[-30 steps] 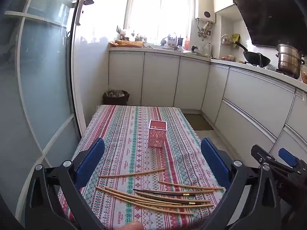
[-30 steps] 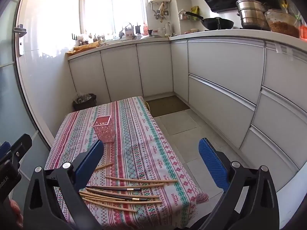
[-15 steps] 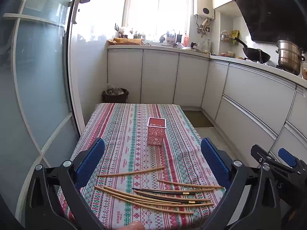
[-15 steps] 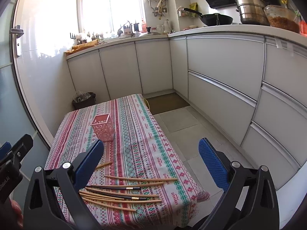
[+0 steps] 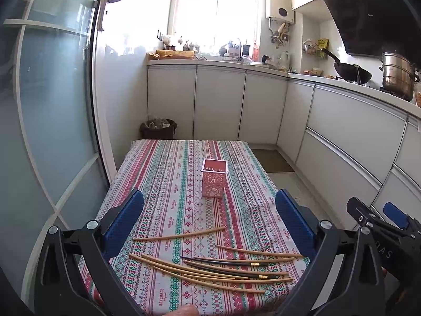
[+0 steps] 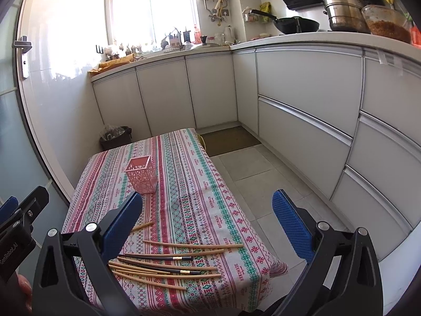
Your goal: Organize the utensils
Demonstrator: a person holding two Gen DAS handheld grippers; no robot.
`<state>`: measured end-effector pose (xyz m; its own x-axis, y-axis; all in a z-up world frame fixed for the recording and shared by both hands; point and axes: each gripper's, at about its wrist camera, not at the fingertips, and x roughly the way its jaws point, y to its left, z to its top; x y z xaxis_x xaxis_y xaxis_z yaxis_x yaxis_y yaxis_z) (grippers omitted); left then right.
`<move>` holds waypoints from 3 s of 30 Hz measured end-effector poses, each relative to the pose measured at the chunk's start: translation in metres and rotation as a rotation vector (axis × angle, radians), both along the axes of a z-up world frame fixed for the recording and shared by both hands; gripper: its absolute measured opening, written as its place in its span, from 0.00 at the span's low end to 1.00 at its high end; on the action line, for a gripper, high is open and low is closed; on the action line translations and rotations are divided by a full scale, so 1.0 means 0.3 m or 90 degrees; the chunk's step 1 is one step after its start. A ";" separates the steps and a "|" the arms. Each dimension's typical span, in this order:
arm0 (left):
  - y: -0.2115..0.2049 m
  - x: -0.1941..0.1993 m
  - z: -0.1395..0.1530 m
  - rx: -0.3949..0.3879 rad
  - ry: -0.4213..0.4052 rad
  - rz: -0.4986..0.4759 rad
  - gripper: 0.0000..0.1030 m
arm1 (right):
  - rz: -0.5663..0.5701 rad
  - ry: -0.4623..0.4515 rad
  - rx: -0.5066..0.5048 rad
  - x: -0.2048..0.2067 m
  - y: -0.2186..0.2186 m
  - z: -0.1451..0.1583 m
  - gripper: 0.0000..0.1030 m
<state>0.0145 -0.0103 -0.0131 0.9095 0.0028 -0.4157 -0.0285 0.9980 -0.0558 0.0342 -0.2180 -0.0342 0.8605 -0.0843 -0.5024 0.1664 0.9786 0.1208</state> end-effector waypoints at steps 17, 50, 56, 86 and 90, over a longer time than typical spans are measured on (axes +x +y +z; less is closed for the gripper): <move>0.003 0.010 0.003 -0.002 0.012 -0.003 0.93 | -0.001 0.004 0.004 0.002 -0.009 -0.002 0.93; 0.013 0.010 -0.011 -0.007 0.019 0.003 0.93 | 0.005 0.012 -0.001 0.003 0.004 -0.012 0.93; 0.007 0.020 -0.013 -0.004 0.027 -0.002 0.93 | 0.001 0.018 0.006 0.006 -0.003 -0.017 0.93; -0.153 0.876 -0.663 0.340 0.621 -0.571 0.82 | 0.021 0.222 0.399 0.582 -0.289 -0.394 0.93; -0.157 0.900 -0.730 0.377 0.667 -0.581 0.53 | 0.002 0.229 0.431 0.595 -0.328 -0.419 0.93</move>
